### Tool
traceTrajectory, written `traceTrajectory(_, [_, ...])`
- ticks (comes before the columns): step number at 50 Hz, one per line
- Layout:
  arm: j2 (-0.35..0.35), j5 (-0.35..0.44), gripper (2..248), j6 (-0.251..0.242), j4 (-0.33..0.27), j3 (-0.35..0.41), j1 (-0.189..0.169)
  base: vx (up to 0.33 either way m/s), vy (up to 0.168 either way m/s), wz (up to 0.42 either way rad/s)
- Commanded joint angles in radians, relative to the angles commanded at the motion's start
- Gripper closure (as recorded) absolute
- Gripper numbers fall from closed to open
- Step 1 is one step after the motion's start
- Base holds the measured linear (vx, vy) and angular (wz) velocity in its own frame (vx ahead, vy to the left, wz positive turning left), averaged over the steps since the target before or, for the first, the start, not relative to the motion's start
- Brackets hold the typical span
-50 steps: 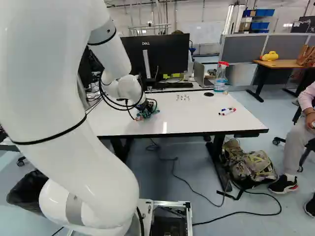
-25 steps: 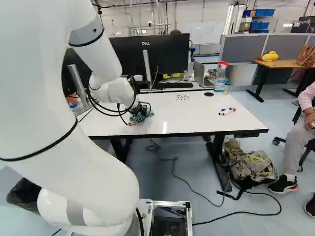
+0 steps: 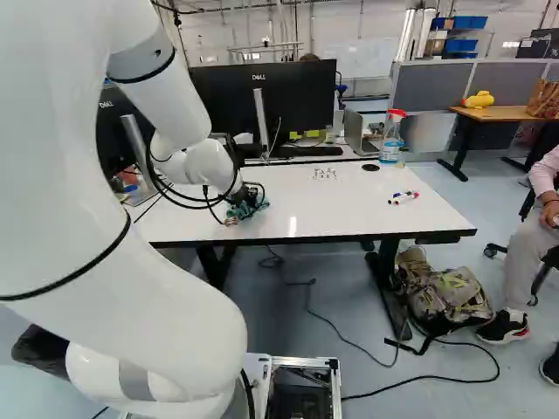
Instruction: Clean the table with the green towel
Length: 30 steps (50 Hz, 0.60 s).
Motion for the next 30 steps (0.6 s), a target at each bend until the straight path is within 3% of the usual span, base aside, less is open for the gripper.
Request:
traceTrajectory(9, [0.029, 0.0, 192, 0.0, 0.0, 0.004, 0.028, 0.0, 0.0, 0.0])
traceTrajectory(30, [0.017, 0.0, 192, 0.0, 0.0, -0.009, 0.11, 0.0, 0.0, 0.0])
